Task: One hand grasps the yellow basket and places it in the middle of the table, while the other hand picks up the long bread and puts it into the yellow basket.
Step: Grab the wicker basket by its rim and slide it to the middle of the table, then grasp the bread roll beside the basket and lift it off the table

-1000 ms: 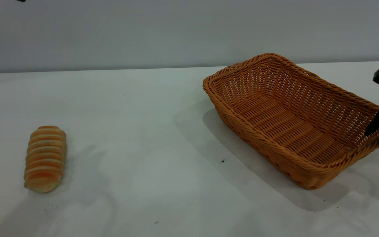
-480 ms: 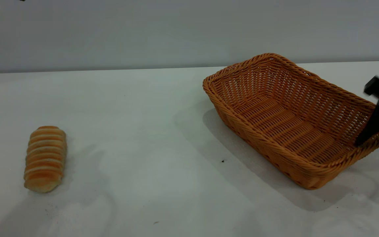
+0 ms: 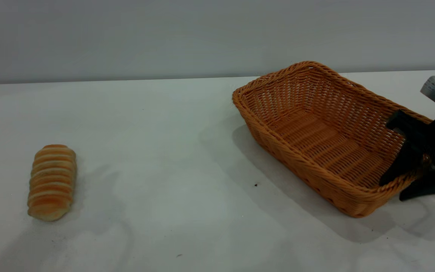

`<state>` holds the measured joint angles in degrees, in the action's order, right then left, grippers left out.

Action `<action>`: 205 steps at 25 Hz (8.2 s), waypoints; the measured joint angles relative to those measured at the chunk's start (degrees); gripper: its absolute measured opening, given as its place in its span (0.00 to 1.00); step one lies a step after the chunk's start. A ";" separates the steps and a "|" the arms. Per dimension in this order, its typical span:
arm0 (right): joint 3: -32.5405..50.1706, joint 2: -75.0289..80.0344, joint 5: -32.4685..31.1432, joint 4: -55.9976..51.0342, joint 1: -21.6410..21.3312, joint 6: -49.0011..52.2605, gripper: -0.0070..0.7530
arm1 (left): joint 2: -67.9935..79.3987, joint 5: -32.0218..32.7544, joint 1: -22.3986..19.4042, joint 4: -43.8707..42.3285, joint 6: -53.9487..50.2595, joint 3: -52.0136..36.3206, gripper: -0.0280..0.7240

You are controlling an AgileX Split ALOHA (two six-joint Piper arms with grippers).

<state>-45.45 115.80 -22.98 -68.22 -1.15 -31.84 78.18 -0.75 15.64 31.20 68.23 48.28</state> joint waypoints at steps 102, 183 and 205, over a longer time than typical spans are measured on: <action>-22.19 7.40 -13.79 9.66 17.86 0.12 0.59 | 0.00 0.17 0.00 0.42 -0.16 0.00 0.38; 15.11 -69.46 -19.05 15.06 -2.24 -15.59 0.50 | 35.60 9.22 -12.19 -34.00 -51.30 5.28 0.62; 15.11 -69.46 -19.05 15.06 -2.24 -15.68 0.50 | 41.14 9.75 -10.65 -35.38 -51.02 5.87 0.44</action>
<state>-30.34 46.34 -42.03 -53.16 -3.39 -47.53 119.32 9.00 4.99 -4.17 17.21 54.15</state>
